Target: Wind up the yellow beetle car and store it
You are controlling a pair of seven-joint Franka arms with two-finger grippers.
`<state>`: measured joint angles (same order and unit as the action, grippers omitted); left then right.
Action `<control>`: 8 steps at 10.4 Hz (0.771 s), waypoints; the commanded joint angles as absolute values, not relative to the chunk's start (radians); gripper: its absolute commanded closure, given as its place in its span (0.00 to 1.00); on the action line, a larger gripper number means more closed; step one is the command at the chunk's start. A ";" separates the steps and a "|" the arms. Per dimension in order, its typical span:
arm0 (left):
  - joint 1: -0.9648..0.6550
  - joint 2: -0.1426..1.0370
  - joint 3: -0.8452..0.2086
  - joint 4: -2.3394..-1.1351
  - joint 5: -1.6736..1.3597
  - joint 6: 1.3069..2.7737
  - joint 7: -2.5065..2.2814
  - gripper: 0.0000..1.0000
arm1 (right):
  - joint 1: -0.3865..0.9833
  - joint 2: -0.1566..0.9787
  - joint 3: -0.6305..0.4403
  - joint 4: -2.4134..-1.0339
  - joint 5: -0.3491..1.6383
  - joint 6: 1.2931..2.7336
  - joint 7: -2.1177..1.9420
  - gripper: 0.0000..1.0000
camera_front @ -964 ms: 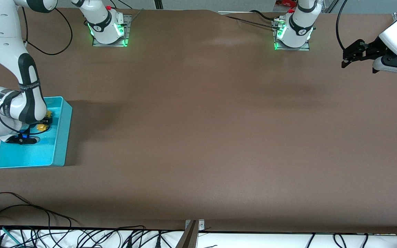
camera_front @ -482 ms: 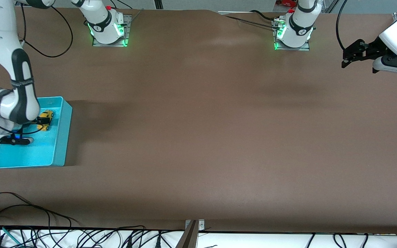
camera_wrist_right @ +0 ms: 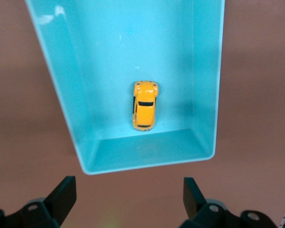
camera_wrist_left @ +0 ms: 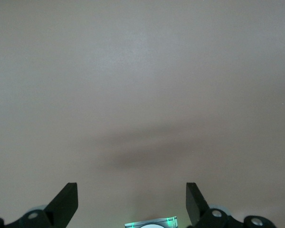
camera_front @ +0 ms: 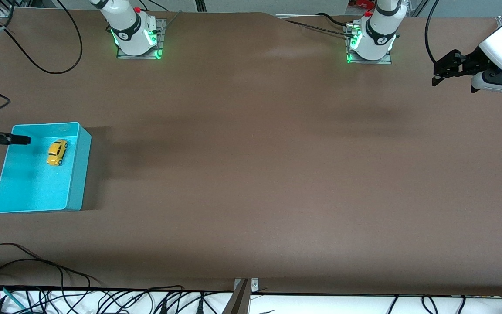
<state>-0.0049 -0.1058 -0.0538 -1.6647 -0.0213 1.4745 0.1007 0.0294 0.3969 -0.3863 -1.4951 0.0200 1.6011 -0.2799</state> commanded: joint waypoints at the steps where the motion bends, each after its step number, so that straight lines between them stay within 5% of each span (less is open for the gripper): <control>1: -0.005 -0.092 -0.054 -1.634 -0.038 1.453 0.092 0.00 | 0.025 0.410 -0.382 -1.300 0.130 1.427 -0.291 0.00; 4: -0.005 -0.092 -0.054 -1.634 -0.038 1.453 0.092 0.00 | 0.029 0.261 -0.321 -1.313 0.137 1.442 -0.166 0.00; 6: -0.005 -0.092 -0.054 -1.634 -0.038 1.453 0.092 0.00 | 0.032 0.075 -0.226 -1.499 0.054 1.570 -0.125 0.00; 8: -0.005 -0.092 -0.054 -1.634 -0.038 1.453 0.092 0.00 | 0.032 0.012 -0.109 -1.615 -0.024 1.650 0.062 0.00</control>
